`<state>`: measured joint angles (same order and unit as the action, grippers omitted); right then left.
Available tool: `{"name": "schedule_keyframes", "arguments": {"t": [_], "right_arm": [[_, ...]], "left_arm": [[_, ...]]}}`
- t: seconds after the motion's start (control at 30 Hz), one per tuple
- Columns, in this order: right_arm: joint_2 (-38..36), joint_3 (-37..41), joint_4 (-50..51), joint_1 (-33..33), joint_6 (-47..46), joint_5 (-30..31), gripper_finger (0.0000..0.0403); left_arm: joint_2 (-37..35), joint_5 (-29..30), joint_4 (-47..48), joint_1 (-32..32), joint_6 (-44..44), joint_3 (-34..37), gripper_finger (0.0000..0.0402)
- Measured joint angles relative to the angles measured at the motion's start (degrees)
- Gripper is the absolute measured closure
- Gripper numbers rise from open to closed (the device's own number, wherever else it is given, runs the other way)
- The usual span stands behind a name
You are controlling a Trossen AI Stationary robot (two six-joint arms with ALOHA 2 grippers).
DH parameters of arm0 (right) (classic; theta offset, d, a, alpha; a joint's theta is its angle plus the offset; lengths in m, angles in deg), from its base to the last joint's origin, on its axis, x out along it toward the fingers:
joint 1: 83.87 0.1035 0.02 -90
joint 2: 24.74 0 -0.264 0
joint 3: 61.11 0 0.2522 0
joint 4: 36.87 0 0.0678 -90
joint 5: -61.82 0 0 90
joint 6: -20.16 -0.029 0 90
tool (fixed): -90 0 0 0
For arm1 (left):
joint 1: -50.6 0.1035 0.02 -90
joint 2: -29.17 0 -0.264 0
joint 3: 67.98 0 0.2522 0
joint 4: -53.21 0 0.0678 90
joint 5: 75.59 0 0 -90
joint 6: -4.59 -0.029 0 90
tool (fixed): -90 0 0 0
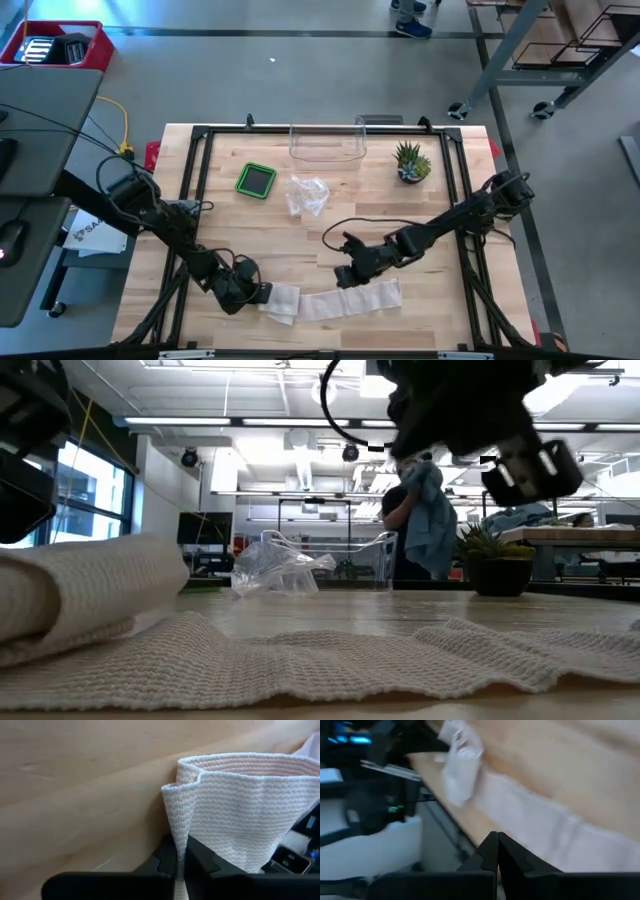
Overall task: Roll bandage
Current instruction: Roll the bandage
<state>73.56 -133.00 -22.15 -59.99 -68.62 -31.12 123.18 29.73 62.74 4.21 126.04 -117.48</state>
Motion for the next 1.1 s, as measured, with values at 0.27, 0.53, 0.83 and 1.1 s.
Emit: {"name": "schedule_keyframes", "arguments": {"t": [0.27,0.53,0.83,1.1], "right_arm": [[2.2,-0.5,-2.8,4.8,-12.9,4.9,0.0403],[13.2,-13.1,11.6,5.2,-16.4,3.2,0.0403],[20.5,-24.7,23.1,3.7,-9.4,-0.2,0.0403],[21.8,-23.5,24.6,4.4,-10.2,-1.2,0.0403]], "left_arm": [[-6.0,3.8,14.0,-4.7,10.9,0.1,0.0399],[-8.5,1.7,16.5,-5.0,11.0,0.1,0.0400],[-14.1,1.9,20.0,-5.4,10.6,0.0,0.0401],[-15.2,0.6,25.2,-3.5,4.7,-2.5,0.0401]]}}
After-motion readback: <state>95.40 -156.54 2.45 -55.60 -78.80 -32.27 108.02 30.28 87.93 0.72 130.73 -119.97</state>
